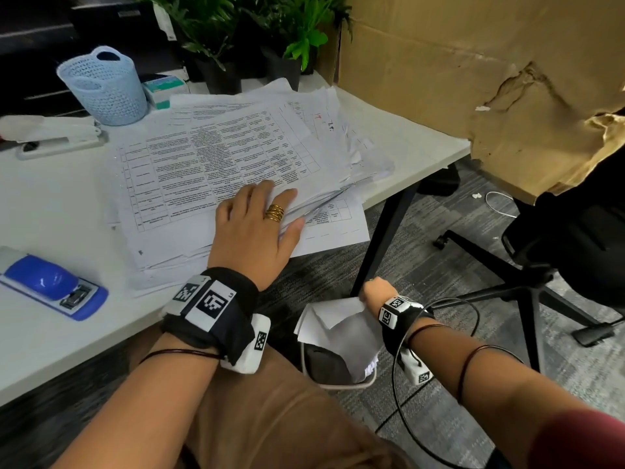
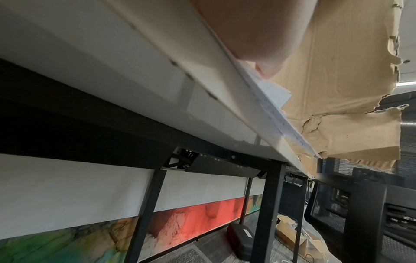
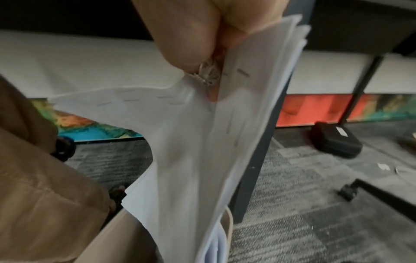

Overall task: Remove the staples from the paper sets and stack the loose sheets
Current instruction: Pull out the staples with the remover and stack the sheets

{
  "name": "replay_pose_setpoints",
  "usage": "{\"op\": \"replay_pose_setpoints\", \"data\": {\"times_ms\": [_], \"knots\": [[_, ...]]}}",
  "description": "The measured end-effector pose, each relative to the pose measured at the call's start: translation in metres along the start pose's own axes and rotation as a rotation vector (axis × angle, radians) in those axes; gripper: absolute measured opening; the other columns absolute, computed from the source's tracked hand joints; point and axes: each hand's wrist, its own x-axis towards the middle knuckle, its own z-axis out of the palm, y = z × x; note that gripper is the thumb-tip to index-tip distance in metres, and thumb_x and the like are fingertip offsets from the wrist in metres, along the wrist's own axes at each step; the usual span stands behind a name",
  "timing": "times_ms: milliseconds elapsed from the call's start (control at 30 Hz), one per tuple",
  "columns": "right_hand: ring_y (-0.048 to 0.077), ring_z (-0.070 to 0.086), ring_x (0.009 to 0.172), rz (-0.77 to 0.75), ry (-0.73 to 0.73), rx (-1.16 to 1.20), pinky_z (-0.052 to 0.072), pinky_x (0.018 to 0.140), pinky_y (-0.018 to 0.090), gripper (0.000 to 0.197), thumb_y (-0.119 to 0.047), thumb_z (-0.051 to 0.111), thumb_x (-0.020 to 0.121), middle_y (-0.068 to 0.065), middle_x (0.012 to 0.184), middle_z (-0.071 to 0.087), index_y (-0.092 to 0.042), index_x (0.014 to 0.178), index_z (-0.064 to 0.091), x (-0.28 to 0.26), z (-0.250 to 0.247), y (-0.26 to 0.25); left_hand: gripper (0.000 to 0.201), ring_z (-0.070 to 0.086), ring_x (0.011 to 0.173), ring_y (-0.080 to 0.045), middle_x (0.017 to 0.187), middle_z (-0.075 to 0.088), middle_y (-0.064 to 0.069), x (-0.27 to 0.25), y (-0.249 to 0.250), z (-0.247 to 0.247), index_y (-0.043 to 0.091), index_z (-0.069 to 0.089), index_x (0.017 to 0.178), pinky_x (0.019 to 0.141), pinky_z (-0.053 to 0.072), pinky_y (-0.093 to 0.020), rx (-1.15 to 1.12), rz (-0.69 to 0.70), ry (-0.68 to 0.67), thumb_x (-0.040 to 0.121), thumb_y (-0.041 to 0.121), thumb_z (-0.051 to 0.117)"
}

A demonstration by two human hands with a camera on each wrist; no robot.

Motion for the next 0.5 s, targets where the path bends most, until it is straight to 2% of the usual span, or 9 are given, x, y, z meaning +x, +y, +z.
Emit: {"op": "replay_pose_setpoints", "data": {"times_ms": [200,333,500], "knots": [[0.034,0.057,0.112,-0.078,0.028,-0.177,0.048,0.092,0.039,0.032,0.001,0.038,0.095,0.020,0.123,0.056,0.004,0.122,0.055,-0.009,-0.015,-0.014,0.057,0.039,0.126,-0.032,0.136,0.046,-0.009,0.000,-0.001,0.000,0.021,0.047,0.134,0.097,0.030,-0.047,-0.013,0.000,-0.002,0.093,0.049,0.020],[0.033,0.057,0.113,-0.132,-0.017,-0.259,0.047,0.091,0.038,0.031,0.001,0.036,0.096,0.019,0.123,0.057,0.004,0.120,0.056,-0.017,-0.010,-0.034,0.056,0.039,0.126,-0.032,0.136,0.046,-0.008,0.000,-0.001,0.002,0.022,0.047,0.134,0.097,0.030,-0.046,-0.006,0.002,0.011,0.093,0.049,0.020],[0.034,0.058,0.110,-0.183,-0.004,-0.164,0.047,0.088,0.037,0.032,0.006,0.034,0.093,0.021,0.121,0.056,0.005,0.117,0.056,-0.016,0.001,-0.042,0.056,0.040,0.125,-0.032,0.136,0.047,-0.009,0.000,-0.001,0.002,0.021,0.048,0.134,0.095,0.032,-0.046,-0.005,0.010,0.022,0.094,0.049,0.020]]}}
